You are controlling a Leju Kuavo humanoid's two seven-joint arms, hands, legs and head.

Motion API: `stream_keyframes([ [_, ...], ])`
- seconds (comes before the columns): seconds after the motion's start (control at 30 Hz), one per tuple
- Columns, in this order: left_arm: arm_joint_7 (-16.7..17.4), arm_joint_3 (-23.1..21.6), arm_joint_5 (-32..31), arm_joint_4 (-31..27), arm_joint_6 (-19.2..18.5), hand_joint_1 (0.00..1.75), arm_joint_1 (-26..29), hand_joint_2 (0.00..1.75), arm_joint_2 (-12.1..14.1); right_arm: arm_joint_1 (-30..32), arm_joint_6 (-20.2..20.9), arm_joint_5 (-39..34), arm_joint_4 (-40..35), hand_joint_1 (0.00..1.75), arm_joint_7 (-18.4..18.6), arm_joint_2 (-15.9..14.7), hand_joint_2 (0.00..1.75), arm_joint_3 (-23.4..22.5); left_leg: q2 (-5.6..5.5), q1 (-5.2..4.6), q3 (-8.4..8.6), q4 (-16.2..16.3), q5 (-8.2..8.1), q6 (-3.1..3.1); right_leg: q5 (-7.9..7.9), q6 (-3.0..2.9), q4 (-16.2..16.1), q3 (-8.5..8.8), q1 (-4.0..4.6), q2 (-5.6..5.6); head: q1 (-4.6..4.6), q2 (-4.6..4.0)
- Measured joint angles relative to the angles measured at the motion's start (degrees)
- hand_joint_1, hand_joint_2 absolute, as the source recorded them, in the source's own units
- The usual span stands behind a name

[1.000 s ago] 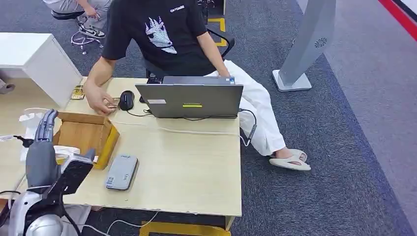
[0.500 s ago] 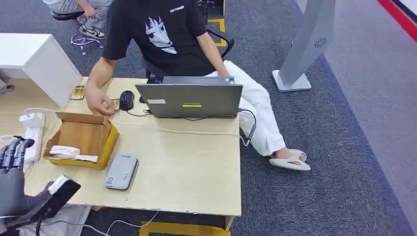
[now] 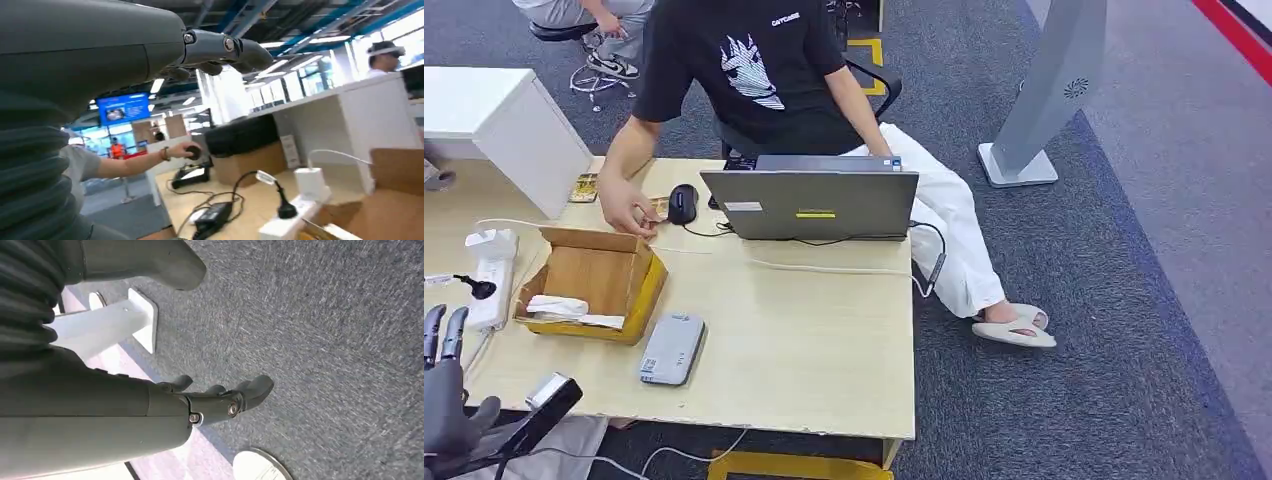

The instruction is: Pass the card to the sensor for recognition and then transmit it.

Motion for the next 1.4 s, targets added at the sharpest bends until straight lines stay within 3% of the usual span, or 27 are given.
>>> stream_keyframes([
  [0.13, -6.1, 0.0, 2.1, 1.9, -0.6, 0.0, -1.9, 1.75, -0.1, -0.1, 0.2, 2.8, 0.1, 0.0, -1.2, 0.0, 1.75, -0.3, -0.02, 0.0, 0.02, 0.0, 0.01, 0.0, 0.01, 0.01, 0.0, 0.05, 0.0, -0.02, 0.0, 0.0],
  [0.2, -6.5, -0.8, 0.1, 2.6, 1.1, 0.0, -2.1, 1.75, -0.1, -0.1, 0.1, 3.7, 0.2, 0.0, -1.7, 0.0, 1.75, -0.5, 0.0, -0.01, 0.03, 0.0, 0.0, 0.0, 0.01, 0.0, 0.0, 0.04, -0.01, -0.01, 0.0, 0.0],
  [0.3, -2.3, -4.4, -0.8, 4.7, 4.1, 0.0, -2.1, 1.75, 1.8, -0.1, -0.5, 4.8, 0.5, 0.0, -2.9, 0.0, 1.75, -1.0, -0.06, -0.02, 0.01, 0.0, 0.01, 0.0, 0.01, 0.0, 0.0, 0.03, -0.01, -0.04, 0.0, 0.0],
  [0.47, 4.8, -11.7, -1.0, 7.9, 4.3, 0.0, -2.1, 1.75, 6.0, -0.1, -0.9, 4.9, 0.8, 0.0, -3.5, 0.0, 1.75, -1.1, -0.08, 0.01, 0.01, 0.0, 0.0, 0.0, 0.0, 0.0, 0.0, 0.04, -0.01, -0.05, 0.0, 0.0],
  [0.7, 11.5, -21.1, -1.0, 12.0, 3.5, 0.0, -2.9, 1.75, 12.5, -0.2, -1.3, 5.0, 1.7, 0.0, -3.5, 0.0, 1.75, -1.1, -0.08, 0.01, 0.01, 0.0, 0.01, 0.0, 0.0, 0.0, 0.0, 0.05, 0.0, -0.05, 0.0, 0.0],
  [0.77, 11.9, -23.6, -1.0, 13.1, 2.8, 0.0, -3.1, 1.75, 14.1, -0.2, -1.3, 5.0, 2.0, 0.0, -3.4, 0.0, 1.75, -1.1, -0.08, 0.01, 0.01, 0.0, 0.01, 0.0, 0.0, 0.0, 0.0, 0.06, 0.0, -0.05, 0.0, 0.0],
  [1.17, 1.4, -25.9, -0.2, 17.0, 1.4, 0.0, -5.2, 1.75, 15.3, -0.5, -2.6, 5.0, 4.2, 0.0, -3.5, -0.2, 1.75, -1.1, -0.13, 0.0, -0.01, 0.0, 0.01, 0.0, 0.0, 0.0, 0.0, 0.08, 0.0, -0.09, 0.0, 0.0],
  [1.4, -4.1, -25.3, 3.7, 18.2, 3.5, 0.0, -5.2, 1.75, 15.5, -0.7, -3.7, 5.0, 5.6, 0.0, -3.8, -0.5, 1.75, -1.1, -0.16, 0.02, -0.02, 0.0, 0.01, 0.0, 0.0, -0.01, 0.1, 0.1, 0.0, -0.12, -0.02, 0.0],
])
